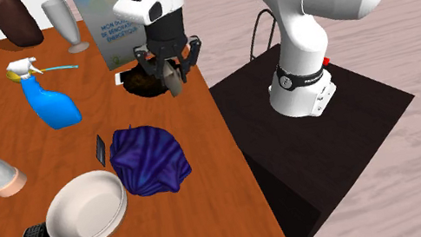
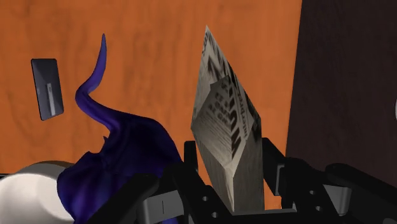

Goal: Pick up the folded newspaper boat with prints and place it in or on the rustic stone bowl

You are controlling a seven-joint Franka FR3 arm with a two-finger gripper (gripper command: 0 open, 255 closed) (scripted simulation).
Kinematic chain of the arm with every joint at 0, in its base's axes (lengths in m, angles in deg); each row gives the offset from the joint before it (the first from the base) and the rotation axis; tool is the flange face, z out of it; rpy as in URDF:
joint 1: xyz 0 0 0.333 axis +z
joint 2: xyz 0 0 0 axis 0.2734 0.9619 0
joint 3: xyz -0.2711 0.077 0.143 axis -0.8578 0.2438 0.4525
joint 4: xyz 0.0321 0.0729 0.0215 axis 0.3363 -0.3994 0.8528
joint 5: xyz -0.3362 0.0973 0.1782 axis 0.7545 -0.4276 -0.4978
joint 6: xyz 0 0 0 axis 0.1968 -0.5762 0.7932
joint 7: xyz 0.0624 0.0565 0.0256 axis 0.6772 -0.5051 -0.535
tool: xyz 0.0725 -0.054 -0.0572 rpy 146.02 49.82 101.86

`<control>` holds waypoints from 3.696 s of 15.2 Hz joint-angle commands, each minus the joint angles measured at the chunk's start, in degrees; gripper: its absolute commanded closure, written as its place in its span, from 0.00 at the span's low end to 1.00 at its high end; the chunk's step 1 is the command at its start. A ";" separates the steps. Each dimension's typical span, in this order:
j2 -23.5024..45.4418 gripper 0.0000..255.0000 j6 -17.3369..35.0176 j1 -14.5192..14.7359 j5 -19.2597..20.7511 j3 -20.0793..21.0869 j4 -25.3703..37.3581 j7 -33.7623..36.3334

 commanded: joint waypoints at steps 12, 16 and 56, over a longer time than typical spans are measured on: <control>3.35 1.00 -1.64 -4.82 4.47 -13.59 8.93 -16.57; 6.99 1.00 -0.70 -4.02 4.54 -20.08 13.77 -23.11; 11.25 0.00 3.44 -2.15 4.53 -26.92 15.51 -27.74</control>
